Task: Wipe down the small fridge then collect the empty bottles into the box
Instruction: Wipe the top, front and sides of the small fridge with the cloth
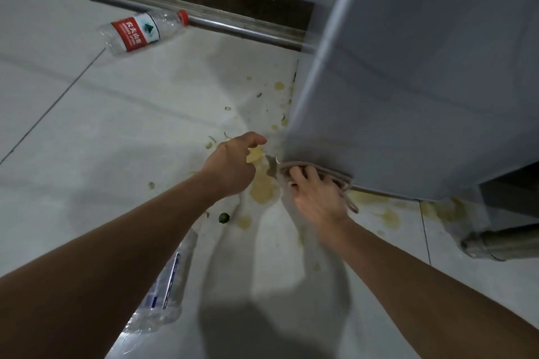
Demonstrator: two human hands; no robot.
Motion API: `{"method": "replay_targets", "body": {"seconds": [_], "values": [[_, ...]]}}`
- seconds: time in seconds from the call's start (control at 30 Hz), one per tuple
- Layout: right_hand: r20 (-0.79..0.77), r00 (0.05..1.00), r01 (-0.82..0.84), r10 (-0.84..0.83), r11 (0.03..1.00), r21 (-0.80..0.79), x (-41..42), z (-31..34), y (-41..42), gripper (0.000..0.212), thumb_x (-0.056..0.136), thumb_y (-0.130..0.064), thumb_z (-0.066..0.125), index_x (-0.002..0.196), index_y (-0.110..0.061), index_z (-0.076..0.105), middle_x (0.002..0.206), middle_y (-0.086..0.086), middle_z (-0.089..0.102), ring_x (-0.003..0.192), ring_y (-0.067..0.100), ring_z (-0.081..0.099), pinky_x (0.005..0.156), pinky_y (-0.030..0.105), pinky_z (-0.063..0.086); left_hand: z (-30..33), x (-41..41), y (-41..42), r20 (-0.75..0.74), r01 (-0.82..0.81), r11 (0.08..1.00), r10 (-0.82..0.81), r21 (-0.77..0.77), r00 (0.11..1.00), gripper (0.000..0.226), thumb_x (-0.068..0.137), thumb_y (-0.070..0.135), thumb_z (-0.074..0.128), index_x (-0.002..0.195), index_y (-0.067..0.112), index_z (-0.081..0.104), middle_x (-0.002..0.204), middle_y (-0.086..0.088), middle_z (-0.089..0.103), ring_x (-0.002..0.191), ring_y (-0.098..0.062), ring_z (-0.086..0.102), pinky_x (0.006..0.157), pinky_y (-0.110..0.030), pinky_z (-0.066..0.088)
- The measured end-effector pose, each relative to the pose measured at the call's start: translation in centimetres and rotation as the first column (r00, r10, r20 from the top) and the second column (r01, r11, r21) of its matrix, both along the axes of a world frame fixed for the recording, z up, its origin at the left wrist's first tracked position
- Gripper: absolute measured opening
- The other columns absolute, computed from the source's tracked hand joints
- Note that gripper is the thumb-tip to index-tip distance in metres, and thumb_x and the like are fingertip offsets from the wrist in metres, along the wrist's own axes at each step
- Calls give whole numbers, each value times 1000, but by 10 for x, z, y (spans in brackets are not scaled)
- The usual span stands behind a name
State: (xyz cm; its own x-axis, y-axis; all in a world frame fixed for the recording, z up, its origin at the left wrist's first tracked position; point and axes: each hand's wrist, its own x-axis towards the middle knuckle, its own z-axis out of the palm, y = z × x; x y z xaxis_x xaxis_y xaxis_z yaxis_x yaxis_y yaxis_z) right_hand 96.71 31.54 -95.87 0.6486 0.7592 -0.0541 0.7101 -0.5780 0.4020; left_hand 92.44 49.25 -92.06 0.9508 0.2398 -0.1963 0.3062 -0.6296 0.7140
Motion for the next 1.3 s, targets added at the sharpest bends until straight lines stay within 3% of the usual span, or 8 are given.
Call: {"method": "replay_targets", "body": {"seconds": [0.07,0.2,0.37,0.5,0.83,1.07,1.2,1.3], "values": [[91,996,-10,7,999,34,4,0,-25,8,69,-18,69,75,-15,73,85,4,67,66,24,62,44,27,46,-1,3,-5,5,-4,1000,4,0,1000,56,83,0,53,131,28,45,134,1,53,119,-16,51,93,-28,45],[110,992,54,-62,996,70,8,-5,-66,37,74,-10,36,72,-12,72,86,9,66,63,28,60,44,30,47,-6,7,-26,22,-4,1000,4,-4,1000,64,84,2,55,138,27,34,135,-1,52,117,-19,51,95,-30,43],[65,963,264,-262,964,-16,15,-1,-111,23,63,-9,79,85,-12,74,97,9,62,74,29,60,55,33,52,-5,18,-52,95,-51,998,54,-29,994,59,87,9,55,137,26,29,129,-3,55,108,-27,56,93,-40,48],[-41,922,377,-384,919,-116,24,-9,-158,44,93,-22,53,134,-13,40,138,13,30,116,34,44,86,37,51,-4,27,-65,142,-177,984,174,10,974,36,91,19,54,124,19,39,114,-6,62,97,-26,60,78,-34,47],[-60,800,582,-597,797,-160,34,0,-209,45,98,-27,46,140,-20,33,143,14,20,124,35,41,81,36,54,-3,31,-73,139,-272,958,258,94,956,19,97,27,43,108,12,45,113,-13,61,95,-32,57,74,-34,38],[-242,687,713,-685,700,39,13,6,-207,49,97,-18,45,143,-12,28,146,19,22,131,31,34,104,35,40,11,24,-75,85,-256,957,246,136,966,30,95,27,46,121,12,48,119,-12,62,104,-34,58,86,-40,44],[-426,640,768,-640,518,376,8,21,-213,49,87,-4,55,133,-4,40,133,18,45,123,30,38,85,15,28,26,4,-94,151,-303,934,277,189,949,32,89,24,57,116,13,45,113,-11,59,97,-29,57,78,-40,44],[-625,566,794,-537,153,588,15,37,-220,53,79,2,65,129,-4,50,132,21,45,112,31,46,86,20,33,43,-4,-116,278,-129,919,23,372,960,29,85,22,61,110,17,47,110,-6,56,93,-27,57,79,-43,49]]}}
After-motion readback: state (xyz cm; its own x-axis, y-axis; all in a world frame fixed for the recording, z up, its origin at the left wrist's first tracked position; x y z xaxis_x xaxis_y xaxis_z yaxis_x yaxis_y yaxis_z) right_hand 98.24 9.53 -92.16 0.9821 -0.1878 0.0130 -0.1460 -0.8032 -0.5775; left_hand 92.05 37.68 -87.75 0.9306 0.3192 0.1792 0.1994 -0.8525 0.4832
